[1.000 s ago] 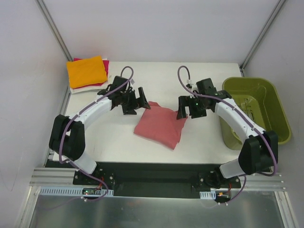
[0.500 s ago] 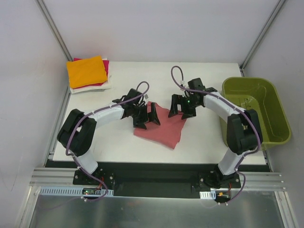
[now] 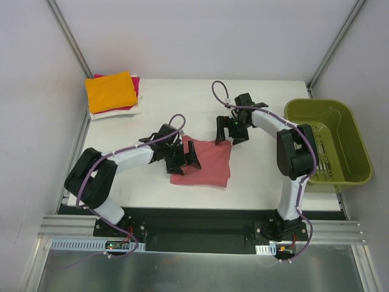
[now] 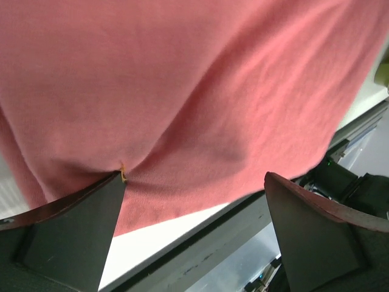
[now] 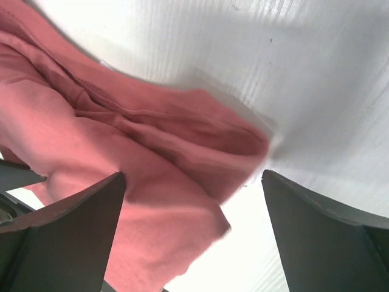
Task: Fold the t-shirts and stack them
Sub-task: Smooth out wrinkles on the folded tshirt, then put the neatly folded tshirt into the corner of the board with the left arm
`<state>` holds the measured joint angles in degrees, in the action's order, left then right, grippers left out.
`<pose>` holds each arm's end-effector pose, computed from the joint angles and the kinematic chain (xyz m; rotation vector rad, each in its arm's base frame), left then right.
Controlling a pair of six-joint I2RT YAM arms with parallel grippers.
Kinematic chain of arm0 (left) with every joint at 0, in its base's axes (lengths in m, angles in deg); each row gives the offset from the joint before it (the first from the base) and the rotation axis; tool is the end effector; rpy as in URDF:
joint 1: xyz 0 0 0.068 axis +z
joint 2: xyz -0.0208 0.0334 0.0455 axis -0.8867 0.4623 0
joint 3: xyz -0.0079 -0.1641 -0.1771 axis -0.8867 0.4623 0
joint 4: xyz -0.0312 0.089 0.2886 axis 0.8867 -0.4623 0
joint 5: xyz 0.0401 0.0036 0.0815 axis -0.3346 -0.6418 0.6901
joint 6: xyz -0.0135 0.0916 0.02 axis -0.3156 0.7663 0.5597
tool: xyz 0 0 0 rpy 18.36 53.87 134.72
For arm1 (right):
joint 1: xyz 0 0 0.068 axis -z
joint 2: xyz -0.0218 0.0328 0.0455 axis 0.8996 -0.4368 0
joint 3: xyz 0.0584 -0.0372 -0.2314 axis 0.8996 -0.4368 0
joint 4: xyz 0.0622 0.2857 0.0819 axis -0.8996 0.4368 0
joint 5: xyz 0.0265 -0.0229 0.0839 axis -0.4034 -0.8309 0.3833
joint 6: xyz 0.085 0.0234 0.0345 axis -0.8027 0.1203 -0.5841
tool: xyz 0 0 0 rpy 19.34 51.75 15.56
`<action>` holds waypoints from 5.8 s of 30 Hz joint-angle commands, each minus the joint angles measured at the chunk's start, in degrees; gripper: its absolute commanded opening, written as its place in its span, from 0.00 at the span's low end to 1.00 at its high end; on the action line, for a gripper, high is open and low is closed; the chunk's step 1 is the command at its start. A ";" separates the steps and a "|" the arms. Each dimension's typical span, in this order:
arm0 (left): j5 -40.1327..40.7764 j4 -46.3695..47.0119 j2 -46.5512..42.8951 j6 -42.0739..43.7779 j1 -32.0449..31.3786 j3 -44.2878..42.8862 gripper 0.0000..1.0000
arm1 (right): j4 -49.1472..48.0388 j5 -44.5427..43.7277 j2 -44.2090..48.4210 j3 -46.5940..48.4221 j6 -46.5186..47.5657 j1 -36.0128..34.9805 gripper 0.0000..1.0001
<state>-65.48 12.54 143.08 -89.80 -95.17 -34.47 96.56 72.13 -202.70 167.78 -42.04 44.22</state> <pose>0.3022 -0.2389 0.0764 -0.0182 2.6607 -1.0835 0.4255 0.1872 0.0902 -0.6952 2.5934 0.5811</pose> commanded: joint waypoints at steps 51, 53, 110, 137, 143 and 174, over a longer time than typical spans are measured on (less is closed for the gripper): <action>21.64 -13.95 11.06 14.30 3.35 -23.13 0.00 | 7.66 -30.77 72.37 -36.30 -3.48 -0.34 1.00; 24.71 -14.39 9.04 16.23 4.05 -23.65 0.00 | 7.40 -31.12 72.46 -36.57 -2.95 -0.34 1.00; 31.67 -23.62 31.35 48.23 38.50 -81.93 0.00 | 7.92 -33.15 58.93 -28.48 -4.97 -0.51 0.99; 30.08 -13.08 40.58 49.28 50.46 -82.45 0.14 | 14.25 -36.66 52.43 -21.63 -6.11 -0.69 0.99; 33.07 -12.46 40.06 49.90 50.55 -79.91 0.27 | 14.43 -36.31 52.16 -21.45 -6.20 -0.95 1.00; 25.76 6.61 -2.82 24.68 47.92 -25.69 0.99 | 7.05 -30.06 68.42 -36.47 -7.43 -3.85 0.99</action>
<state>-39.38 10.53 148.28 -61.67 -45.08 -65.94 107.84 41.18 -135.38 133.07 -48.32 40.99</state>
